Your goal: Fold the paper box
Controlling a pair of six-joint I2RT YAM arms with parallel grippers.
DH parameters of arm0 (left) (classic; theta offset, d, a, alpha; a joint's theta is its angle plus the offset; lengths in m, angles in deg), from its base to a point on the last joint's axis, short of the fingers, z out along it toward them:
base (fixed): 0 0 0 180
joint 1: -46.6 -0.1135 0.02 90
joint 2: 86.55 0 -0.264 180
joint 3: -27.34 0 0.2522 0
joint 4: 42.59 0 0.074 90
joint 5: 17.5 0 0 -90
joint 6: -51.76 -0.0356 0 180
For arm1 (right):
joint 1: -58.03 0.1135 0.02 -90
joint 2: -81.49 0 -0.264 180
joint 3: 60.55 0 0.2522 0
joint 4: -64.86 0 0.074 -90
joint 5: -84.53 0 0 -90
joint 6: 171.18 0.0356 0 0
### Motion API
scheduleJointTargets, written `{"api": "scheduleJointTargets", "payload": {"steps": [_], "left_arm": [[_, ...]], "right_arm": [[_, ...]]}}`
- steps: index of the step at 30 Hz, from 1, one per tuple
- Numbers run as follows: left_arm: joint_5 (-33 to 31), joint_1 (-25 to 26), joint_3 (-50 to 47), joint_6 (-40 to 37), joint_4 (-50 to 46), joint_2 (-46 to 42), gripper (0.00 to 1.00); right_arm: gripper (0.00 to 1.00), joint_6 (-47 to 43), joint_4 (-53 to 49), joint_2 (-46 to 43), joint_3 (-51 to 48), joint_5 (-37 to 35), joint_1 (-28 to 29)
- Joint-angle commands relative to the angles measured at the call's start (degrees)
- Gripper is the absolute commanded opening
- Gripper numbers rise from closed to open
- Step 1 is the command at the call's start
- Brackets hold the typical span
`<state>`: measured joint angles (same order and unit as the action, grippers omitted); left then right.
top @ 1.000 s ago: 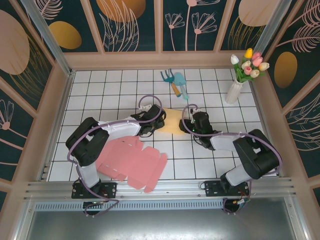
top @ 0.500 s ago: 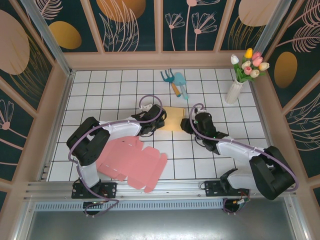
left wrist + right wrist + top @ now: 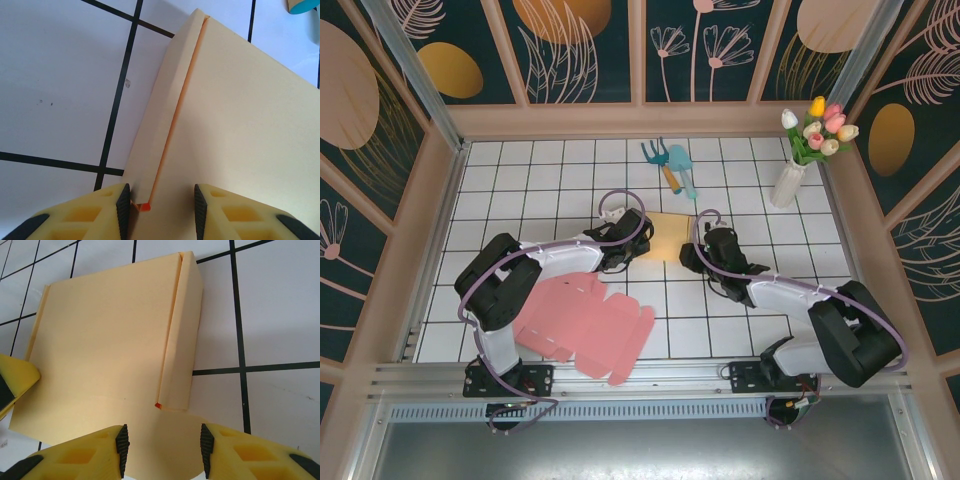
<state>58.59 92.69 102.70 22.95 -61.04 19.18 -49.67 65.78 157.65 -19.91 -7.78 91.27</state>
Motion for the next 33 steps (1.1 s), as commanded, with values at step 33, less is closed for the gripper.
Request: {"api": "scheduleJointTargets", "payload": {"steps": [33], "left_arm": [[0.04,0.18,0.0,0.77,-3.92,4.36,0.38]], "right_arm": [[0.34,0.28,6.29,8.11,-0.24,0.27,4.8]]}}
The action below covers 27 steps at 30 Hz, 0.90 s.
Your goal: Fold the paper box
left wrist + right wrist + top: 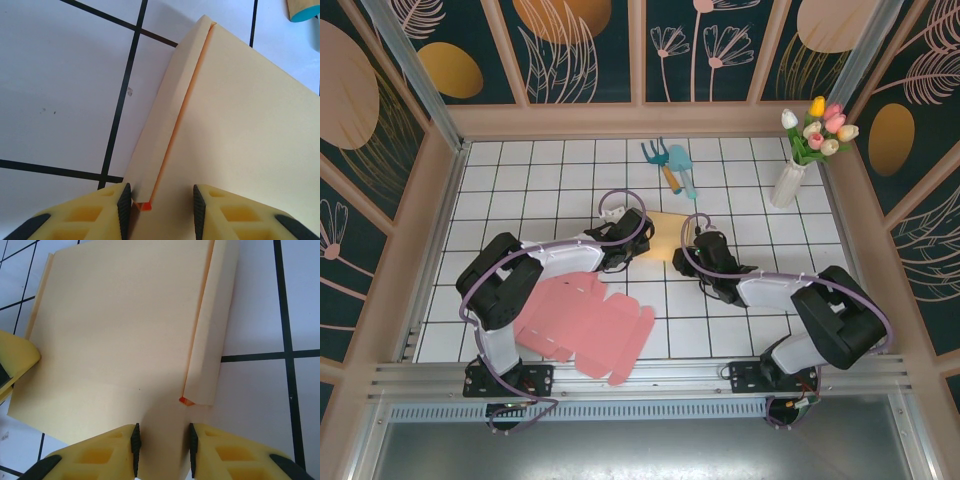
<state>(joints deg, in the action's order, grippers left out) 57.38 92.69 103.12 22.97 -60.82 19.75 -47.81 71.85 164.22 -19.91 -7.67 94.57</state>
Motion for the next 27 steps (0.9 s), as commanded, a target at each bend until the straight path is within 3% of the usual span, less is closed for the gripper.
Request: {"api": "scheduleJointTargets", "payload": {"steps": [1,27], "left_arm": [[1.19,0.2,-0.41,0.72,-4.23,3.83,0.38],[0.61,0.19,-0.49,0.67,-4.06,4.35,0.36]], "right_arm": [[0.34,-1.55,0.04,1.7,-0.24,-0.46,1.6],[0.34,-4.4,3.59,3.59,-2.35,-6.61,3.28]]}}
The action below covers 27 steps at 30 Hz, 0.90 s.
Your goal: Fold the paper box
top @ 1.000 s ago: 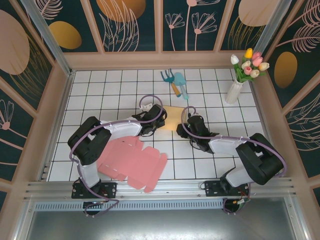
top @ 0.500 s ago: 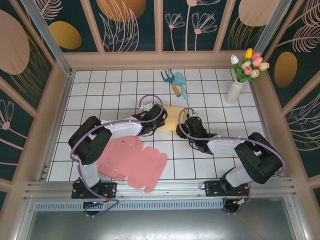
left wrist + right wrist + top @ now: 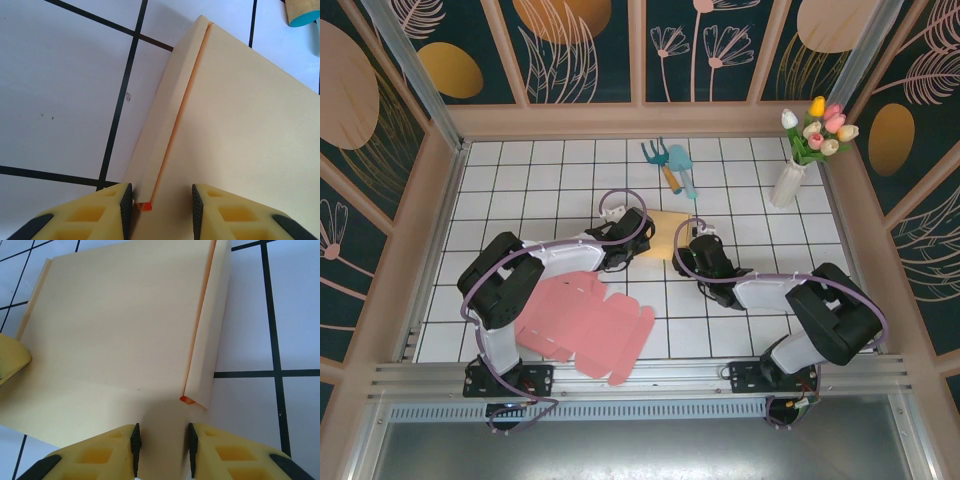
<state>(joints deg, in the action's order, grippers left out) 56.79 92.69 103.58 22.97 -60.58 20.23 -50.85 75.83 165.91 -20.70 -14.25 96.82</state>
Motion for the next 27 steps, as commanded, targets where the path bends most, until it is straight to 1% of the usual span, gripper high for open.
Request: {"api": "scheduleJointTargets", "payload": {"steps": [1,5,6,7,12,22,27], "left_arm": [[1.12,0.17,-0.95,0.66,-4.35,3.81,0.36],[1.03,0.23,-0.95,0.59,-4.33,3.92,0.36],[1.15,0.22,-0.95,0.58,-4.3,3.91,0.32],[1.33,0.19,-0.95,0.58,-4.25,3.94,0.31],[1.14,0.2,-0.95,0.67,-4.12,3.92,0.31],[1.31,0.15,-1.04,0.71,-4.03,4.83,0.32],[1.63,0.14,-1.04,0.67,-3.7,5.65,0.32]], "right_arm": [[0.34,-1.19,-0.45,2.19,-1.56,-0.23,1.03],[0.35,-0.4,-1.79,2.8,-1.05,-0.85,1.03],[0.36,-0.27,-2.17,2.93,-0.89,-0.93,1.03],[0.36,-0.27,-2.31,3.02,-0.81,-0.87,1.04],[0.36,-0.31,-1.54,2.82,-1.36,-0.72,1.18],[0.35,-2.83,3.82,2.78,-3.73,0.25,1.29],[0.35,-6.74,10.48,3.25,-6.7,-1.44,1.38]]}}
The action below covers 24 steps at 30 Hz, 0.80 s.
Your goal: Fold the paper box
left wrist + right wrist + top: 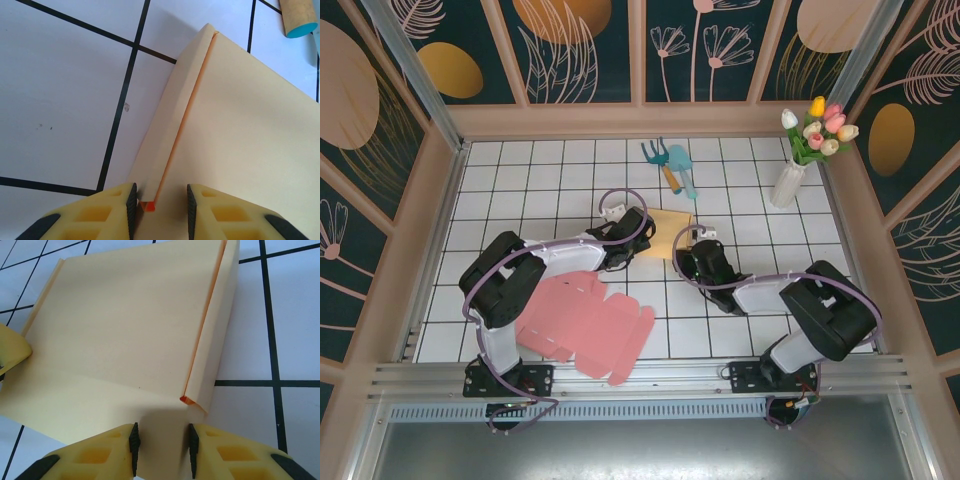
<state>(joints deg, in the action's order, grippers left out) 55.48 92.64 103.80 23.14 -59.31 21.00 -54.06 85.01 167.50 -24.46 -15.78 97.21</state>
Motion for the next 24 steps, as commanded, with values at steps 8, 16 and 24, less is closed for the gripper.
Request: {"api": "scheduleJointTargets", "payload": {"steps": [8,16,24], "left_arm": [[2.86,0.16,-1.34,0.23,-4.87,5.56,0.31],[2.6,0.0,-1.52,0.05,-4.95,6.04,0.32],[3.54,-0.91,-2.47,-0.2,-4.16,6.53,0.32]], "right_arm": [[0.35,-8.04,11.94,2.39,-7.46,0.87,0.99],[0.34,-9.23,14.13,4.07,-8.21,-2.66,0.92],[0.32,-6.89,23.09,9.47,-10.63,7.37,-3.19]]}}
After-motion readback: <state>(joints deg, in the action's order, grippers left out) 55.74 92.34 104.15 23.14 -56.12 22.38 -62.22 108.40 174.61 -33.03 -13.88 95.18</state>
